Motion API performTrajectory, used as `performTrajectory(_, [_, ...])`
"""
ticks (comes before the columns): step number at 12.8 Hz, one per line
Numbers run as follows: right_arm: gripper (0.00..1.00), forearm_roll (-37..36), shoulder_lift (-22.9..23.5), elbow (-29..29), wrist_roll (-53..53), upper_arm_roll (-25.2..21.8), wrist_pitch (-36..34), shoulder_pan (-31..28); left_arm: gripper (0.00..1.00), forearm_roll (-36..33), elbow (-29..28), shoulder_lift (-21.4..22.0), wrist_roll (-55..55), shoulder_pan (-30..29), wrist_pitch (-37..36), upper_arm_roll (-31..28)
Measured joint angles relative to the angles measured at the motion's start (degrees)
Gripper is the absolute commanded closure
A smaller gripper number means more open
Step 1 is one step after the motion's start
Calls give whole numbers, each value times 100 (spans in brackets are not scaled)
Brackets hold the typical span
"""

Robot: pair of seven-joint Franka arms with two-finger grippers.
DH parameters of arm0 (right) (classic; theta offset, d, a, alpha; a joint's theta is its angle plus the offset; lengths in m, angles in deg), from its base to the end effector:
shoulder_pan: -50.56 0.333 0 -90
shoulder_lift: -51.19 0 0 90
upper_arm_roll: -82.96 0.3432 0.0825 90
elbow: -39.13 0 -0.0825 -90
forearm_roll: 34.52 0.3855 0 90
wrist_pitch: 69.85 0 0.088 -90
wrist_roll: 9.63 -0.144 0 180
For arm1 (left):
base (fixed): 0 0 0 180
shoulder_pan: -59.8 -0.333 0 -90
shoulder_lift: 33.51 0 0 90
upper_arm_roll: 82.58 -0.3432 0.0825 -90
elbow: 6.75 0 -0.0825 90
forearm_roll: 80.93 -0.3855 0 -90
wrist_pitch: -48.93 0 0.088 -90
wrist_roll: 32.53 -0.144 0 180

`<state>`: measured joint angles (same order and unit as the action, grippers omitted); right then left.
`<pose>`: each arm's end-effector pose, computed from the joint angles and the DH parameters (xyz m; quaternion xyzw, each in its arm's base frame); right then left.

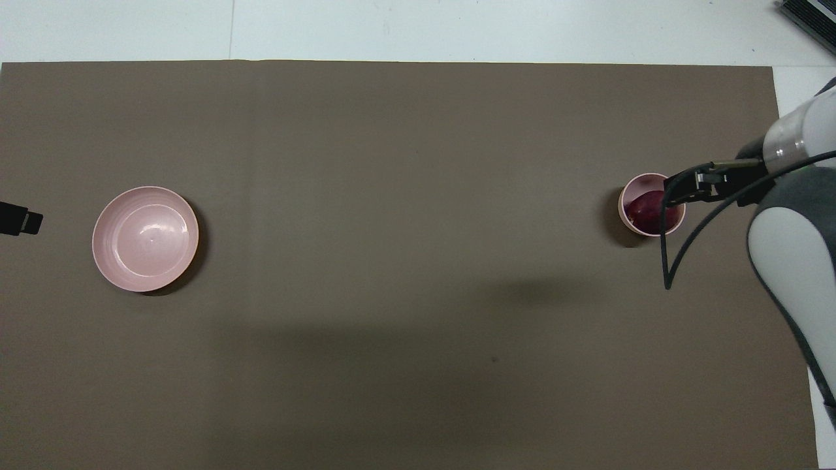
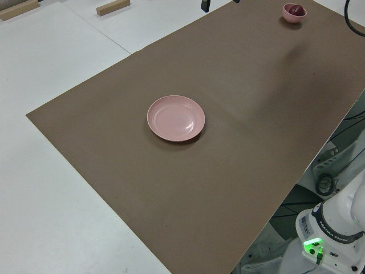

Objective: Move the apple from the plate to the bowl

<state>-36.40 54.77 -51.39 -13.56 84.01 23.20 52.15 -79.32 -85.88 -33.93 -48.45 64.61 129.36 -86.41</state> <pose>0.5791 0.0218 0.5796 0.9998 -0.0102 -0.0082 0.0163 0.5392 -0.0138 0.6841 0.9887 -0.1493 0.0094 0.0125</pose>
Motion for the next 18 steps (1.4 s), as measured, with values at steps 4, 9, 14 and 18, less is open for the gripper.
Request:
performTrajectory(4, [0,193,-243,-1,0,-18,-347,-126,0,0,0,0,0,0,0,0])
performTrajectory(9, [0,213,-244,-6,0,-18,-348,-125,0,0,0,2,0,0,0,0])
performTrajectory(14, [0,21,-239,44,19,-14,-478,-118,0,0,0,2,0,0,0,0])
performTrajectory(18, [0,17,-137,423,25,10,-876,-94,0,0,0,3,0,0,-1,0])
